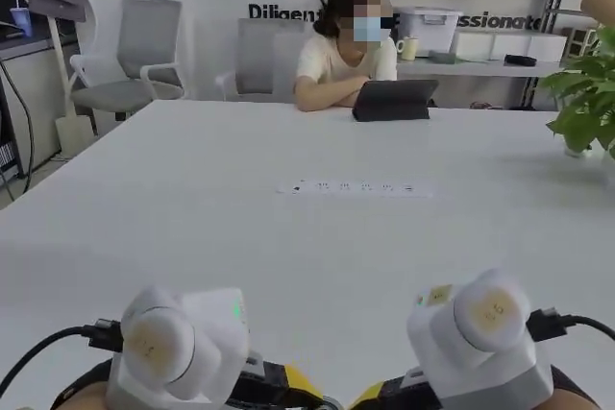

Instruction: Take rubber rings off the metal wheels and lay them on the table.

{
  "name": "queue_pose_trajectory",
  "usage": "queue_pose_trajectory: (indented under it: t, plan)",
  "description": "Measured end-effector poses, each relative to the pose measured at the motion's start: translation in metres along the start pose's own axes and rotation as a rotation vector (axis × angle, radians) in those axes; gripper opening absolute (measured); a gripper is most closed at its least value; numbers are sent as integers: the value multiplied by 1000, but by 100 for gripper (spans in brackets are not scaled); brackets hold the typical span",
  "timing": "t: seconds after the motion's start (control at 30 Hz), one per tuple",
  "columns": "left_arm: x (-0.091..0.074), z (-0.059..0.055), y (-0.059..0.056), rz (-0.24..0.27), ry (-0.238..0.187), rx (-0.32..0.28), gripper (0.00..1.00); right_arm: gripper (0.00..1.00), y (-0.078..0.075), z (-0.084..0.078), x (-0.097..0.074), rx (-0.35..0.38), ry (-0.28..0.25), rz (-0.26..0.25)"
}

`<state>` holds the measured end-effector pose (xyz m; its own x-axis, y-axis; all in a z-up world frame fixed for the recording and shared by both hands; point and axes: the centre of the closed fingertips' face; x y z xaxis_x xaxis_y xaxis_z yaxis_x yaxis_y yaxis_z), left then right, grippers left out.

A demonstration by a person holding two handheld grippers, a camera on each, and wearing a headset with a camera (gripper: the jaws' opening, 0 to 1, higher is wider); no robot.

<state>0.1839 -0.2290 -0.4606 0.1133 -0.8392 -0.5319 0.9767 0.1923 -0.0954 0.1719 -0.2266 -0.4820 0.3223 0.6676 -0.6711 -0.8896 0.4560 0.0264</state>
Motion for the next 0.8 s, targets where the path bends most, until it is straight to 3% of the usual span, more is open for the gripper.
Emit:
queue_pose_trajectory:
  t: [0.37, 0.43, 0.5, 0.53, 0.8]
  plan:
    - [0, -1, 0, 0, -13, -24, 8, 18, -2, 0, 1, -42, -2, -4]
    - [0, -1, 0, -1, -15, -24, 8, 17, -2, 0, 0, -78, 1, -1]
    - [-1, -1, 0, -2, -16, -24, 8, 9, -5, -8, -3, -135, 49, -11]
    - [-1, -1, 1, -1, -16, -27, 8, 4, -3, -4, -3, -124, 19, -7]
    - [-1, -1, 1, 4, -18, -28, 8, 0, -7, -4, -3, -104, 24, -19]
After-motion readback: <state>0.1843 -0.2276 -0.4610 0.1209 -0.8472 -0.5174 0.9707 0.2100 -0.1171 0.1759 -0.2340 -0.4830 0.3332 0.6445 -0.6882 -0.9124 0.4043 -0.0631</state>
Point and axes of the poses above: the centre of the closed fingertips' face, and the gripper's own axes: x roughly forward along the fingers, y roughly to its left, z roughly out of its top, and after that the axes turned 10 degrees about -x, right-handed
